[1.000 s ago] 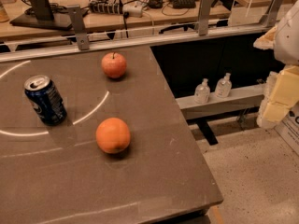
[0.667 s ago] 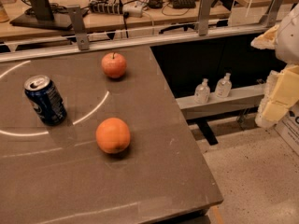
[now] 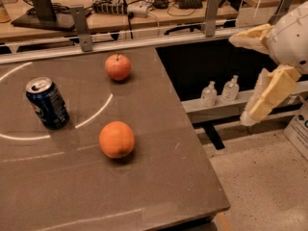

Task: Knock pepsi can over

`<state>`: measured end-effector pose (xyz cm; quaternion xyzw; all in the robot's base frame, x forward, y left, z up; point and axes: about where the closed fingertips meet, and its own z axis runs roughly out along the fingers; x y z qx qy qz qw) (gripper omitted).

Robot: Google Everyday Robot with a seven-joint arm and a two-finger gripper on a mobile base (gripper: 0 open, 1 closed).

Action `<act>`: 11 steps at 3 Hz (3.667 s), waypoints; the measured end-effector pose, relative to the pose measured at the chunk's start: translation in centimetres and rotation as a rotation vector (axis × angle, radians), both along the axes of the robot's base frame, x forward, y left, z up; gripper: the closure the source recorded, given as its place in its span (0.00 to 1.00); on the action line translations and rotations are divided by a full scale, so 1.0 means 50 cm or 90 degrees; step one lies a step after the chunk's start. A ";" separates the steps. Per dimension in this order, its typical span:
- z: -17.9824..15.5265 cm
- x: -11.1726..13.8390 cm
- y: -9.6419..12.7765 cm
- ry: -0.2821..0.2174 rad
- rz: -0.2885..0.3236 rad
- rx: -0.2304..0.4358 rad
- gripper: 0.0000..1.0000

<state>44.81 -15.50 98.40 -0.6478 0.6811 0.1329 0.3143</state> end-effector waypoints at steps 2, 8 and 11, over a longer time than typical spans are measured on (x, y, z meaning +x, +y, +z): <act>0.018 -0.021 0.169 0.039 0.113 0.139 0.00; -0.092 0.115 0.509 0.077 0.147 0.262 0.00; -0.078 0.094 0.739 0.052 0.261 0.364 0.00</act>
Offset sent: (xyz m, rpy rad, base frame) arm -0.0050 0.0628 0.0005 0.1569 0.0474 0.1357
